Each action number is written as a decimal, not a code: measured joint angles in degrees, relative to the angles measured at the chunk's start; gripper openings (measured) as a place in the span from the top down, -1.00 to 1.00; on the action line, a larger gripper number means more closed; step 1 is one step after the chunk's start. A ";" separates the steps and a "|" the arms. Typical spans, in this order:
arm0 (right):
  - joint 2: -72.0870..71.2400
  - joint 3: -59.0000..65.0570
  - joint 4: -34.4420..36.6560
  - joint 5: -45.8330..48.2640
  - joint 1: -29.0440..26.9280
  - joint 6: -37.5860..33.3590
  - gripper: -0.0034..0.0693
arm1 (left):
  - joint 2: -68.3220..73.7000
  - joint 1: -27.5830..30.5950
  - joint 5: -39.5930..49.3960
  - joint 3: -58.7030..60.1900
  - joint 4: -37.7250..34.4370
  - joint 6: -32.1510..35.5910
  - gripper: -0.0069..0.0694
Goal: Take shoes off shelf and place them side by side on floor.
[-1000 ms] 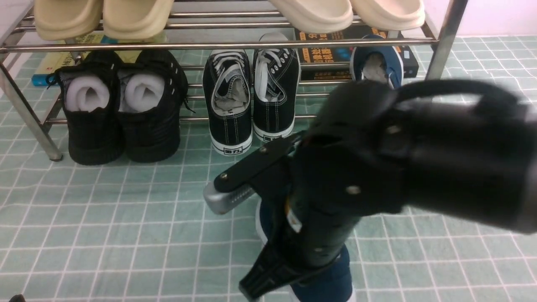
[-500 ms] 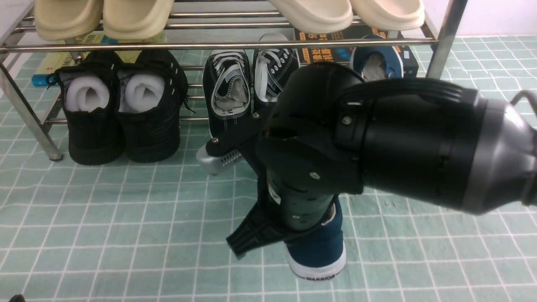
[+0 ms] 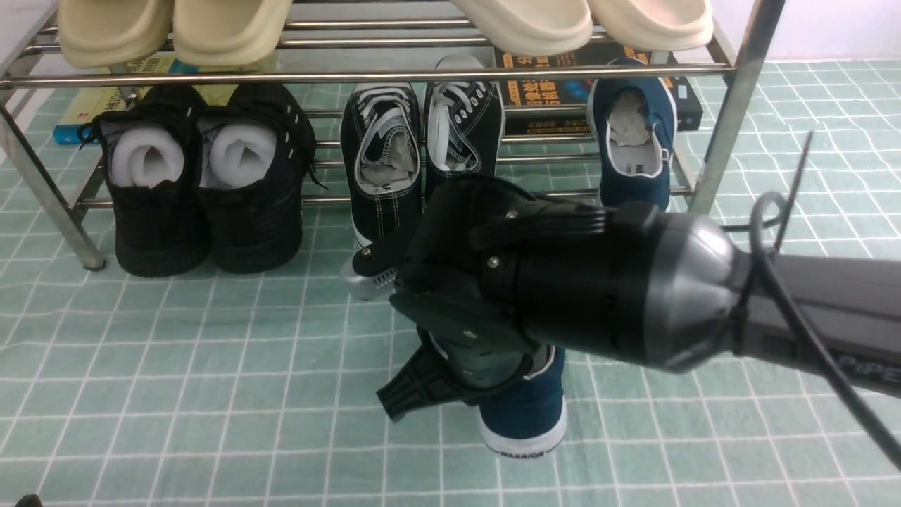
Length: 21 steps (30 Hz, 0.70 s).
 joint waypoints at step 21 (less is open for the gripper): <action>0.10 -4.84 3.05 3.82 -0.27 -4.18 -0.06 | 0.00 0.00 0.00 0.00 0.00 0.00 0.19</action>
